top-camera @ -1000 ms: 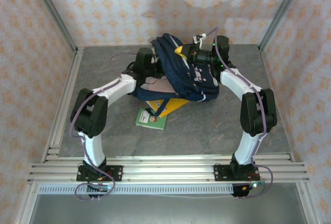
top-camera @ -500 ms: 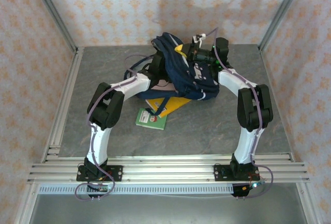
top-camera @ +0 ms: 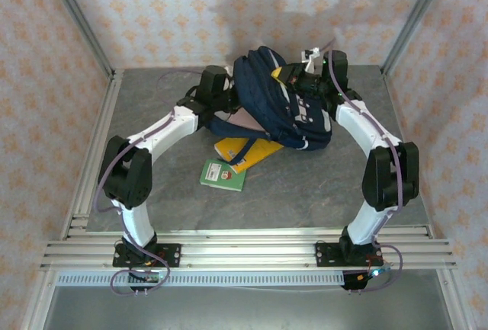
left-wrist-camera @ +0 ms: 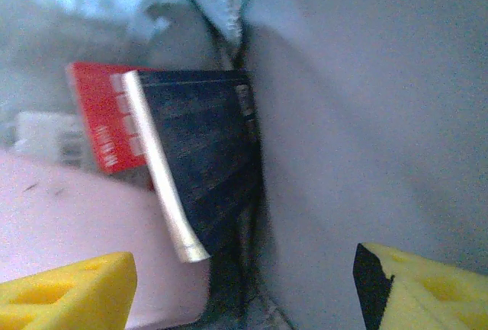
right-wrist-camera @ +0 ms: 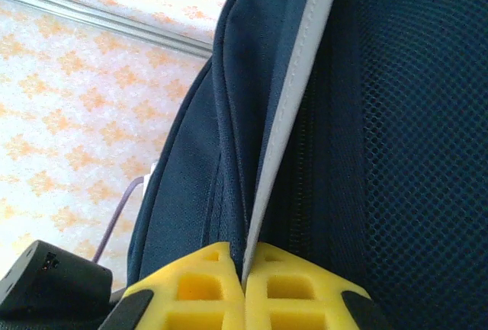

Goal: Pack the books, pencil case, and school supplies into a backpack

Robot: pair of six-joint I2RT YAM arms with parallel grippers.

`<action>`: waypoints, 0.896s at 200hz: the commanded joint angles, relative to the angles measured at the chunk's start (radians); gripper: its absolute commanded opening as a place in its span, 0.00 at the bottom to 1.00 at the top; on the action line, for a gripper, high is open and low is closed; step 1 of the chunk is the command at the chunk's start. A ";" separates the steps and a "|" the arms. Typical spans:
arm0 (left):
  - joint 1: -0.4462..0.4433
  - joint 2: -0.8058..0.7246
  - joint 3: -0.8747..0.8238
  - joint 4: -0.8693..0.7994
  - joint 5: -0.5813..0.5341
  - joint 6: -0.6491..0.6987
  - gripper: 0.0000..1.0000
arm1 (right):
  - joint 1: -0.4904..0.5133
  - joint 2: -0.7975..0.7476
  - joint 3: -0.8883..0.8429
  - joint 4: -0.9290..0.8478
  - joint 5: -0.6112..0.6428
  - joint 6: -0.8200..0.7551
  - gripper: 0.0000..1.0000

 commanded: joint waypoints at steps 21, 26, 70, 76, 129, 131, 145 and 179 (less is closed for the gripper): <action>0.049 -0.142 -0.125 -0.076 0.057 0.039 0.76 | 0.004 0.045 0.058 0.050 0.192 -0.006 0.00; 0.051 -0.158 -0.137 -0.085 0.056 0.044 0.75 | 0.014 0.057 0.068 0.038 0.197 -0.016 0.00; 0.055 -0.317 -0.226 -0.223 0.004 0.108 0.75 | 0.075 0.134 0.133 -0.061 0.269 -0.137 0.00; 0.054 -0.339 -0.240 -0.243 -0.005 0.112 0.75 | 0.077 0.145 0.140 -0.069 0.283 -0.144 0.00; 0.054 -0.525 -0.380 -0.399 -0.091 0.169 0.74 | 0.108 0.189 0.188 -0.213 0.392 -0.287 0.09; 0.055 -0.531 -0.383 -0.406 -0.096 0.174 0.74 | 0.110 0.188 0.186 -0.214 0.394 -0.289 0.10; 0.054 -0.558 -0.397 -0.449 -0.133 0.206 0.74 | 0.125 0.183 0.182 -0.233 0.417 -0.315 0.23; 0.070 -0.563 -0.440 -0.473 -0.173 0.234 0.72 | 0.176 0.137 0.186 -0.316 0.519 -0.400 0.47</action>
